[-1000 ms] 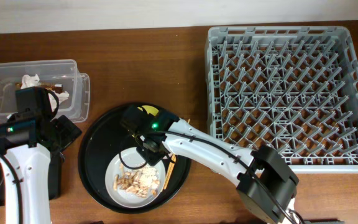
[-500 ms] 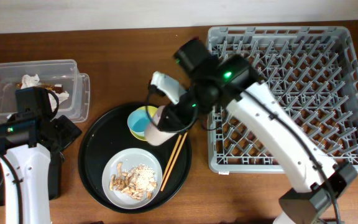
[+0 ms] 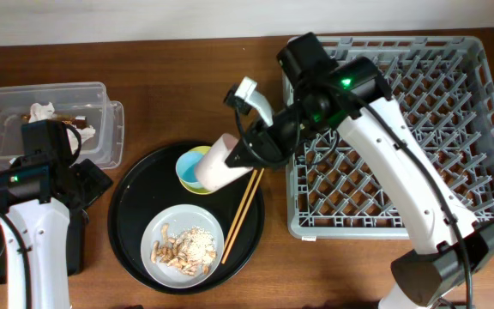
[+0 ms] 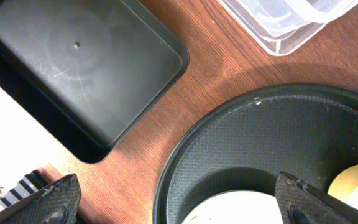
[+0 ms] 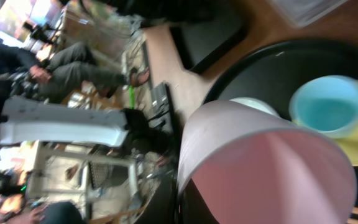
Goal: Sort waste into correct bins and load items into the dishwasher rack
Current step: 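Carry the pink cup to the dish rack and set it upright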
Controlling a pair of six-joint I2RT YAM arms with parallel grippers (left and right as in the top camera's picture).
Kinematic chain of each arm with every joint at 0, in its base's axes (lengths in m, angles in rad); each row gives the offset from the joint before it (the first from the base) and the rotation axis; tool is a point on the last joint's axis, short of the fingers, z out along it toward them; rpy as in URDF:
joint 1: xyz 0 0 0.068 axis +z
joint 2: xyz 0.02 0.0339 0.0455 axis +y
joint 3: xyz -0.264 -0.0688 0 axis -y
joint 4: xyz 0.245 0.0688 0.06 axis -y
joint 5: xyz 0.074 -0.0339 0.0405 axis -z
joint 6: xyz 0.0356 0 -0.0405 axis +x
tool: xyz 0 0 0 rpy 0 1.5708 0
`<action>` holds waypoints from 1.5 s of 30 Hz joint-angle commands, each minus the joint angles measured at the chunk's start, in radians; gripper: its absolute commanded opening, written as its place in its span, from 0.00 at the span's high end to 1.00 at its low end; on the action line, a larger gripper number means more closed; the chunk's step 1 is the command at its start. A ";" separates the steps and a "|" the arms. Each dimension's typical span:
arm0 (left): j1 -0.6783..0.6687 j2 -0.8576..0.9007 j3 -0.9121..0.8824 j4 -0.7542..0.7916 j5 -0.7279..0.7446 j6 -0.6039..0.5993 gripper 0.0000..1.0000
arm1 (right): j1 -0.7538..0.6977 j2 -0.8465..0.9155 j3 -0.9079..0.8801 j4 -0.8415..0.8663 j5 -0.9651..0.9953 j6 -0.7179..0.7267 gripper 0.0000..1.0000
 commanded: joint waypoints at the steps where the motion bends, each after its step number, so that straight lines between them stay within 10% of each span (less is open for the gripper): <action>1: 0.005 0.000 0.004 0.001 -0.014 -0.009 0.01 | -0.151 -0.021 0.016 0.021 -0.002 -0.010 0.96; 15: 0.005 0.000 0.004 0.001 -0.014 -0.010 0.01 | -0.820 0.436 0.013 0.024 -0.315 -0.003 0.96; 45: 0.005 0.000 0.004 0.001 -0.014 -0.010 0.01 | -0.875 0.507 -0.006 0.029 -0.277 -0.010 0.96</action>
